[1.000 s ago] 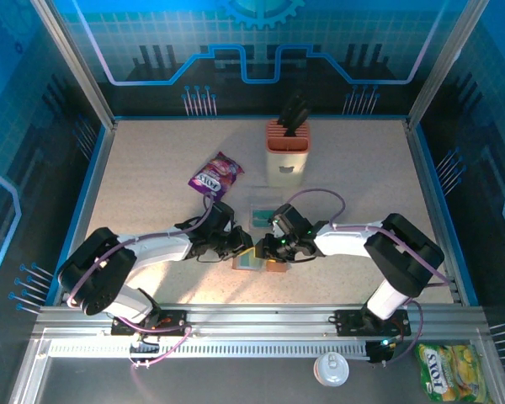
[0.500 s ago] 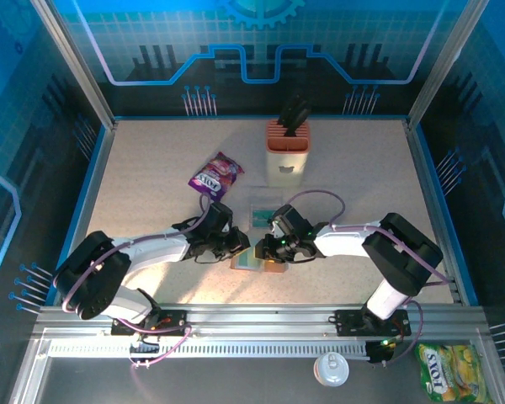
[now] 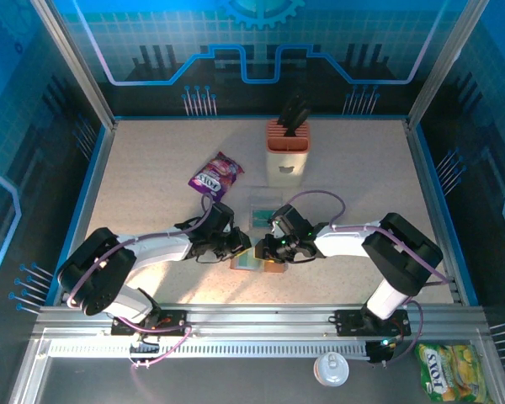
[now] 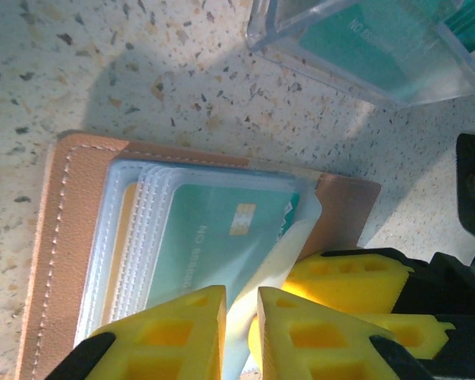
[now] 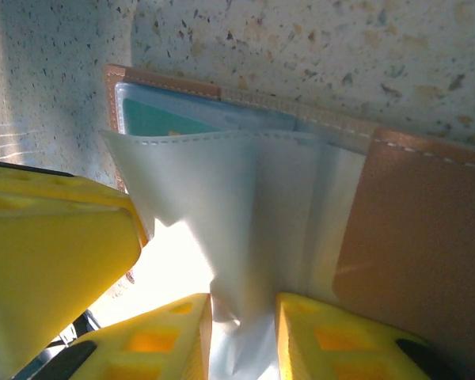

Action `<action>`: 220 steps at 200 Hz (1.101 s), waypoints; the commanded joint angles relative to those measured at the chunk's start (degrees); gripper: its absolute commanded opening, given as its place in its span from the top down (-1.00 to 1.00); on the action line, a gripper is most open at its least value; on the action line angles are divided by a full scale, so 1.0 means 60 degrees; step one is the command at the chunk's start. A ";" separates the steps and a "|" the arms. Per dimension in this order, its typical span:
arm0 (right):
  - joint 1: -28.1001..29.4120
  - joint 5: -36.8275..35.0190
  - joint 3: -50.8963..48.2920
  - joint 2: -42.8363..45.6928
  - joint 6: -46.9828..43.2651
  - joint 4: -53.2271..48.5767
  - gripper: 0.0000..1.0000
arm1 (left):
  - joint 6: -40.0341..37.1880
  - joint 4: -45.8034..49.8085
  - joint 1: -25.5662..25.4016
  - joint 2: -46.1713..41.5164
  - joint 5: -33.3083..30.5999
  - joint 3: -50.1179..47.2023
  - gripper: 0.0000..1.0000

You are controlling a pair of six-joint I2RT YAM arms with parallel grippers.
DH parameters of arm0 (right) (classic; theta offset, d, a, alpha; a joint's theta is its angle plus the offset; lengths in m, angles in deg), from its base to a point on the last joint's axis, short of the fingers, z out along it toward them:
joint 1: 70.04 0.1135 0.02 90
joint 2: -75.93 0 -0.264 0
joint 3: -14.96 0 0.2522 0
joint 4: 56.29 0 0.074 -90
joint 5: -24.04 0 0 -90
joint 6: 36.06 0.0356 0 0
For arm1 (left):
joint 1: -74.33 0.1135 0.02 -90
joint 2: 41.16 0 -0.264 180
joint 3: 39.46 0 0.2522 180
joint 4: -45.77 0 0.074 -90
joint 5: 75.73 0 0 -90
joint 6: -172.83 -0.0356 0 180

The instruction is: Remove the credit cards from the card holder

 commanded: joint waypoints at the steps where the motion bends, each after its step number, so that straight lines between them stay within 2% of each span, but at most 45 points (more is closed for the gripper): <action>1: -0.0113 0.0005 -0.0095 0.0121 -0.0062 -0.0341 0.43 | 0.0004 0.0146 -0.0090 -0.0168 0.0102 0.0171 0.59; 21: -0.0117 0.0040 -0.0133 0.0102 -0.0031 -0.0313 0.43 | -0.0026 0.0867 -0.0146 -0.0420 -0.0541 0.0241 0.43; 37: -0.0121 0.0014 -0.0183 0.0153 -0.0014 -0.0301 0.43 | -0.0014 0.0908 -0.0145 -0.0591 -0.0732 0.0136 0.40; 120: -0.0135 -0.0032 -0.0168 0.0517 -0.0018 -0.0458 0.43 | 0.0121 0.0019 -0.0218 0.0149 0.0015 0.0249 0.50; 170: -0.0156 -0.0302 0.0039 0.1211 -0.0226 -0.1168 0.43 | 0.0164 -0.0218 -0.0267 -0.0056 0.0166 0.0413 0.52; 220: -0.0557 -0.0836 0.0253 0.2409 -0.0961 -0.2857 0.41 | 0.0123 -0.0102 -0.0446 0.0235 0.0399 0.1030 0.38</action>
